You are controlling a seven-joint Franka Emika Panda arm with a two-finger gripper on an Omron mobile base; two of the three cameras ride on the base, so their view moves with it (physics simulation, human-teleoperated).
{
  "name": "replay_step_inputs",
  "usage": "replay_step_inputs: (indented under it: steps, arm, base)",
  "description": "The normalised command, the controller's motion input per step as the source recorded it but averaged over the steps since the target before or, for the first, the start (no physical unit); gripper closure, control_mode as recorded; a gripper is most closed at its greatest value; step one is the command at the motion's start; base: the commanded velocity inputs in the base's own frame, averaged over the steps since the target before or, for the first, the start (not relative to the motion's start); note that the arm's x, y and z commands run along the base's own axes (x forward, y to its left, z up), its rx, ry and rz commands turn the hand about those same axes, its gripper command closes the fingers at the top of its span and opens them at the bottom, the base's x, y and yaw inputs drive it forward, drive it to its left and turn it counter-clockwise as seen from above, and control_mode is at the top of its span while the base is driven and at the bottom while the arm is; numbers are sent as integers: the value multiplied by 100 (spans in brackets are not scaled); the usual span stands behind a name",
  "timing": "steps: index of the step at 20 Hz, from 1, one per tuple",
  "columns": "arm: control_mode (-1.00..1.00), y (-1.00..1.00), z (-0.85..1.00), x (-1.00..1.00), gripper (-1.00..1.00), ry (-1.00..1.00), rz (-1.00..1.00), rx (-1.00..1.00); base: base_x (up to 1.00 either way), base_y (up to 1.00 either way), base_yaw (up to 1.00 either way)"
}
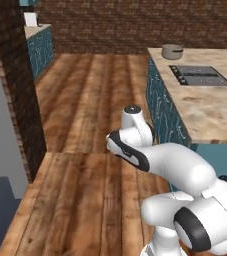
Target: Turn on the sink faucet. Then move the lemon wedge from the counter to the sink. Turn off the sink. Move the vegetable from the sink to the pot next to the stove. Finally move the pot to the rear left burner.
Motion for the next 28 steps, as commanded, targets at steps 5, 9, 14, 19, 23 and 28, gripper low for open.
replay_step_inputs:
  steps: [5, 9, 14, 19, 23, 28]
  arm:
    - [100, 0, 0, 0, 100, 0, 0, 0]
    - [100, 0, 0, 0, 100, 0, 0, 0]
    - [100, 0, 0, 0, 100, 0, 0, 0]
    - [100, 0, 0, 0, 100, 0, 0, 0]
    - [100, 0, 0, 0, 100, 0, 0, 0]
    - [100, 0, 0, 0, 100, 0, 0, 0]
  base:
    - [58, 42, -46]
    - [59, 44, -46]
    - [57, 52, -46]
    - [57, 64, -42]
    - [56, 71, -40]
    - [55, 76, -38]
